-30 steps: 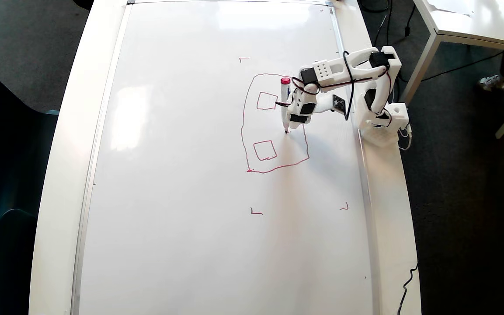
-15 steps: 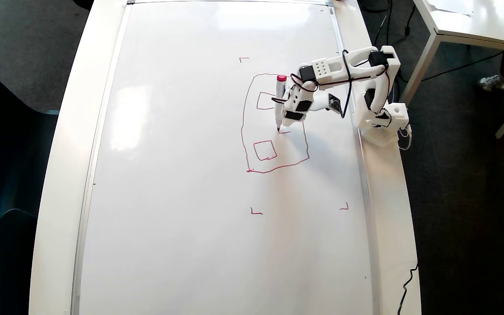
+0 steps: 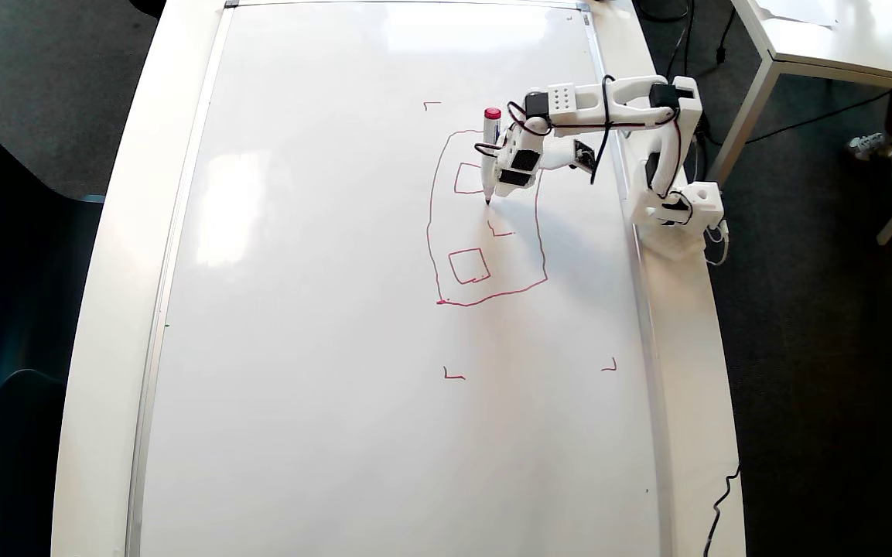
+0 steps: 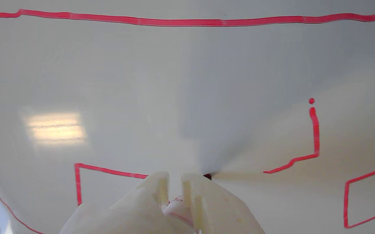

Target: Draw on a whiteboard a robot head using a pen attached to the gripper

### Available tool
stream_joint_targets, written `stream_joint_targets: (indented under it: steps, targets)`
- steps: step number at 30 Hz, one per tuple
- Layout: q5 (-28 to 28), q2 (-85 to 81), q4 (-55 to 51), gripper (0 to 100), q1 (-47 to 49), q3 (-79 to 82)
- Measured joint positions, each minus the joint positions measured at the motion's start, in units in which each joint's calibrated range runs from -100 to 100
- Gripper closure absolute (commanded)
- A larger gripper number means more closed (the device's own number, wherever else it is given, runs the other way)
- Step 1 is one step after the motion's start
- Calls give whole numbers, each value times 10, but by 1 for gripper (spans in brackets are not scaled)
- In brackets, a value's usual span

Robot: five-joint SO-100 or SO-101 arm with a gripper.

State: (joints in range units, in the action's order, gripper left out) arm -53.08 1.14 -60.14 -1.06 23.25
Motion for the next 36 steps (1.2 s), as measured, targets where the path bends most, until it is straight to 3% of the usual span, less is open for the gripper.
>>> stream_joint_targets:
  steps: [13,26,36]
  targets:
    - [-8,-1,-4,99,-9,18]
    - [-8,-36,-84,99,-8,47]
    - [-8,-47,-89,99,34,63]
